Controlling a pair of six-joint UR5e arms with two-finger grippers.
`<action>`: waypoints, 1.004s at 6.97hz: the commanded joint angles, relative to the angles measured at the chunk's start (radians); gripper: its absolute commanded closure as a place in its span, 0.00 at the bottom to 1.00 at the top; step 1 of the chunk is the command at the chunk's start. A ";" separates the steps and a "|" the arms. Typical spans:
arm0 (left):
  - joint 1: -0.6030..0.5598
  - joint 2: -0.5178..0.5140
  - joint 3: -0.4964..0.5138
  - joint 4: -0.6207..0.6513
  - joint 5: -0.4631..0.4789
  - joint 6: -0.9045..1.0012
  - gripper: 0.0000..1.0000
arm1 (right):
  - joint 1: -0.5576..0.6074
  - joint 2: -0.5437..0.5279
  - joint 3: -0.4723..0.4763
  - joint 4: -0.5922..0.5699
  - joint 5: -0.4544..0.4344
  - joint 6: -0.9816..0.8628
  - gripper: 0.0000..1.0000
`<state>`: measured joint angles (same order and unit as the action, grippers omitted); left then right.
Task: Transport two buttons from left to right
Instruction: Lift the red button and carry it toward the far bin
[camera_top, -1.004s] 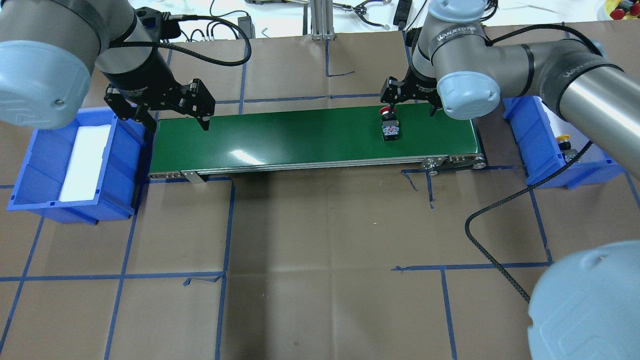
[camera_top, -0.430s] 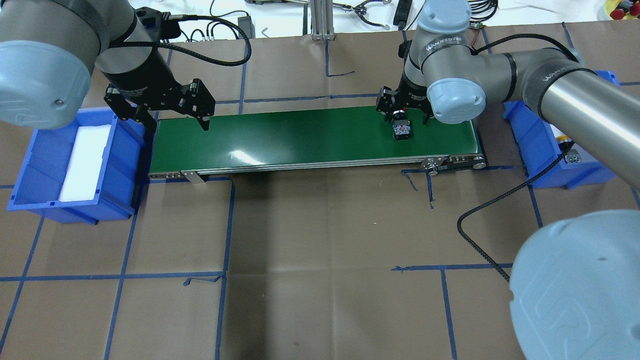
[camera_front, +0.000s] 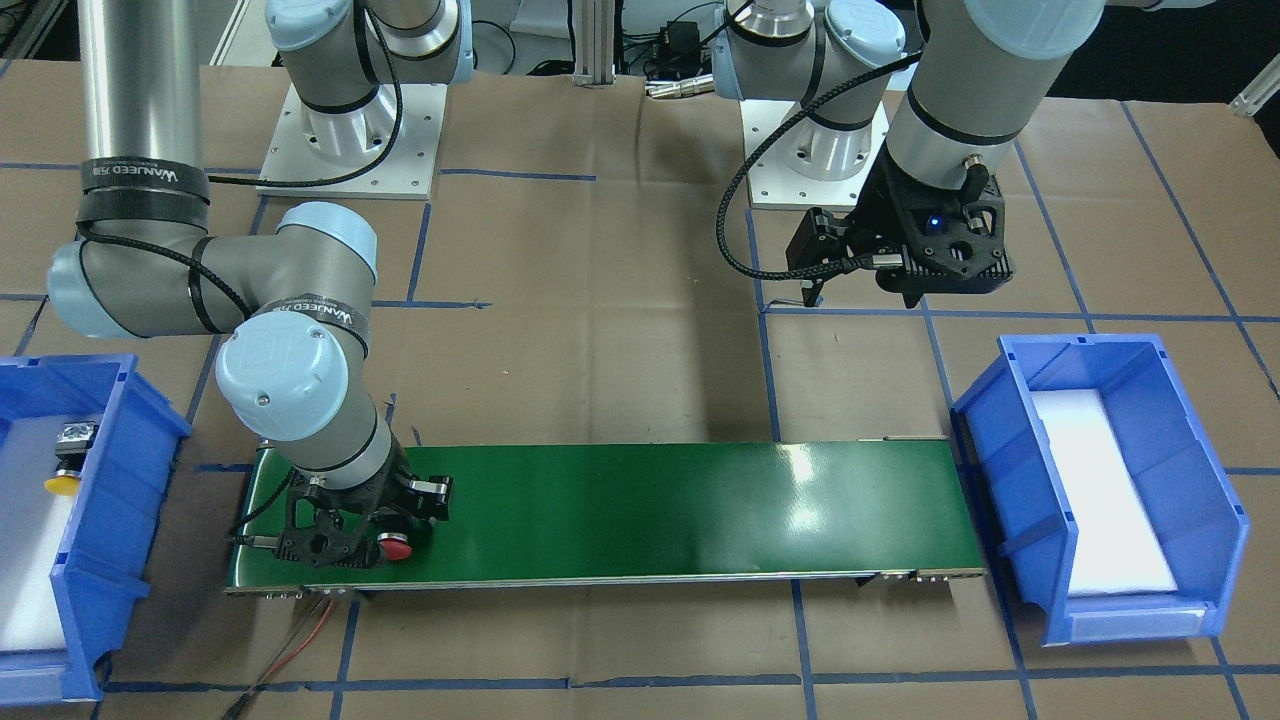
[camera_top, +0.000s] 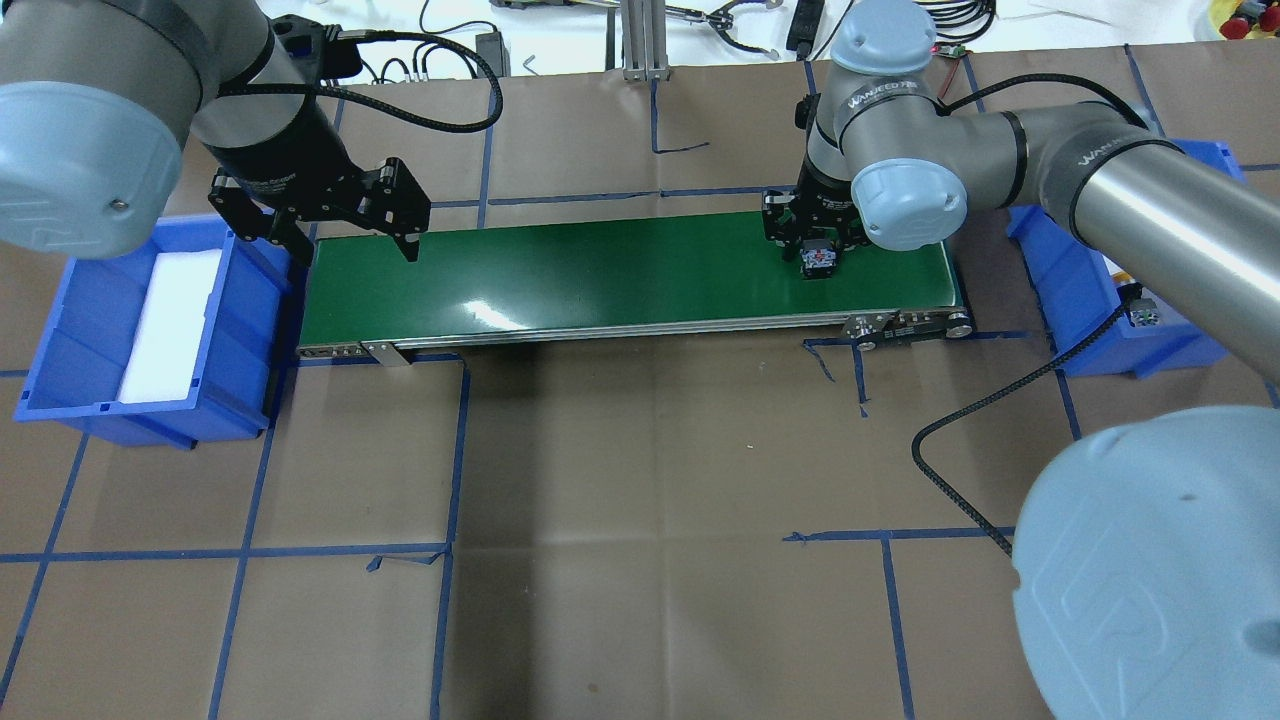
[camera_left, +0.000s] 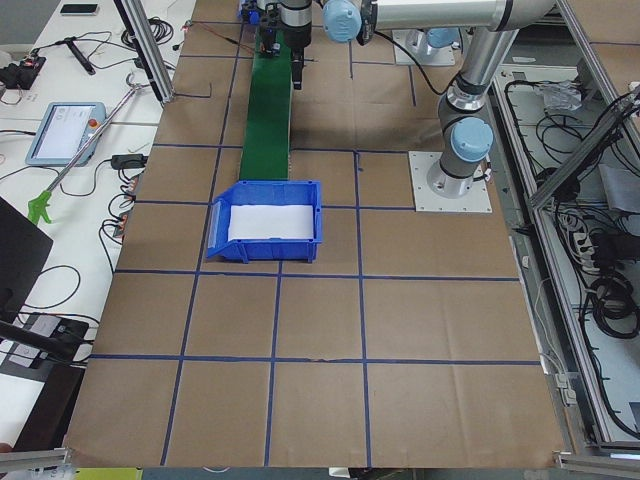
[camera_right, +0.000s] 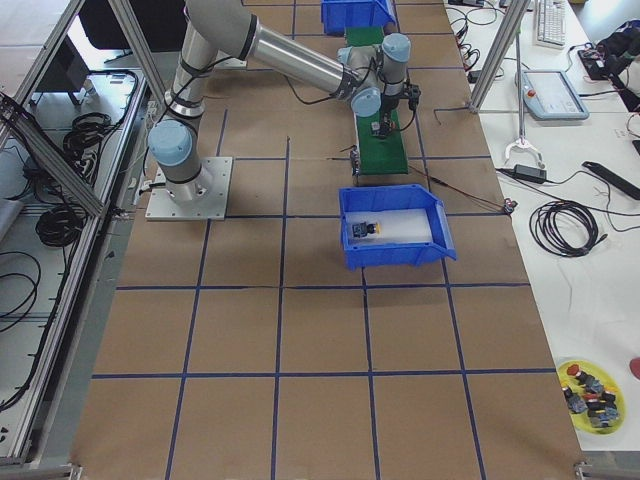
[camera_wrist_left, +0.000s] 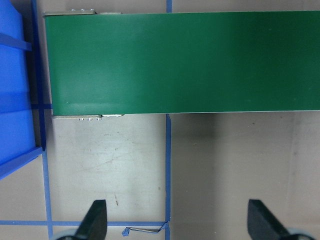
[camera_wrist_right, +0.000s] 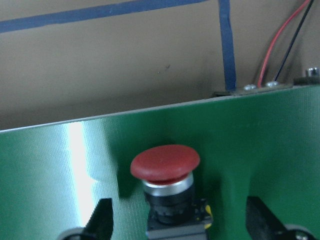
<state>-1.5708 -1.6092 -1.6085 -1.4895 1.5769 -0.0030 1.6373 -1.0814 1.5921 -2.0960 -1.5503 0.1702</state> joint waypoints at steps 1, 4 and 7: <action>0.000 0.000 0.001 0.000 0.000 0.000 0.00 | -0.007 -0.023 -0.012 0.034 -0.036 -0.102 0.98; 0.000 0.000 0.001 0.000 0.000 0.000 0.00 | -0.115 -0.188 -0.026 0.216 -0.079 -0.145 0.97; 0.005 0.000 0.001 0.000 0.002 0.002 0.00 | -0.422 -0.233 -0.122 0.355 -0.070 -0.574 0.97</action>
<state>-1.5689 -1.6091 -1.6076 -1.4895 1.5772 -0.0020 1.3225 -1.3134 1.5157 -1.7603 -1.6202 -0.2254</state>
